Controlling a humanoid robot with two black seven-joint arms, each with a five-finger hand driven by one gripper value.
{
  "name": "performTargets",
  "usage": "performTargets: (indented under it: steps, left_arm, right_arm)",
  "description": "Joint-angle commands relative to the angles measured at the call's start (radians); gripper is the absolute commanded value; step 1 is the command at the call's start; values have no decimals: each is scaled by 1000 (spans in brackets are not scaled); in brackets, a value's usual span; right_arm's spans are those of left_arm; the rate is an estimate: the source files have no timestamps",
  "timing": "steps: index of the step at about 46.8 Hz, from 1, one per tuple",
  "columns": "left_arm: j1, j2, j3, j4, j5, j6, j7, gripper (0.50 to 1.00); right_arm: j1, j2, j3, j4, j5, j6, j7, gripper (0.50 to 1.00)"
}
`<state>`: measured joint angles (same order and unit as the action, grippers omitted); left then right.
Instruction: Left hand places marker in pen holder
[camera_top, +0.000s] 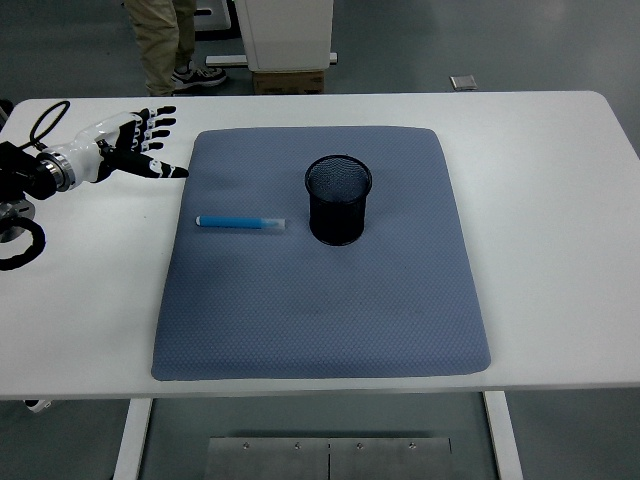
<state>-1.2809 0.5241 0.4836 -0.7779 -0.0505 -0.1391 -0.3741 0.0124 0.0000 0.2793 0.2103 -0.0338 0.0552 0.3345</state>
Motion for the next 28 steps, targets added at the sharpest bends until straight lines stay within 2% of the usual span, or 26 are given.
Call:
performTargets:
  steps: [1, 9, 13, 19, 24, 28]
  left_arm:
    - [-50, -4, 62, -12, 1, 0, 1, 1000]
    - [-173, -42, 211, -29, 3, 0, 1, 1000]
    - [-192, -46, 239, -30, 4, -10, -5, 1000]
    - [-195, -46, 240, -30, -2, -74, -42, 1000]
    - [-231, -42, 245, -30, -2, -131, -42, 1000]
    - [-258, -46, 260, -32, 0, -149, -37, 1000]
  right_arm:
    - [0, 0, 0, 0, 0, 0, 0, 1000]
    - [0, 0, 0, 0, 0, 0, 0, 1000]
    - [0, 0, 0, 0, 0, 0, 0, 1000]
    - [0, 0, 0, 0, 0, 0, 0, 1000]
    - [0, 0, 0, 0, 0, 0, 0, 1000]
    - [0, 0, 0, 0, 0, 0, 0, 1000]
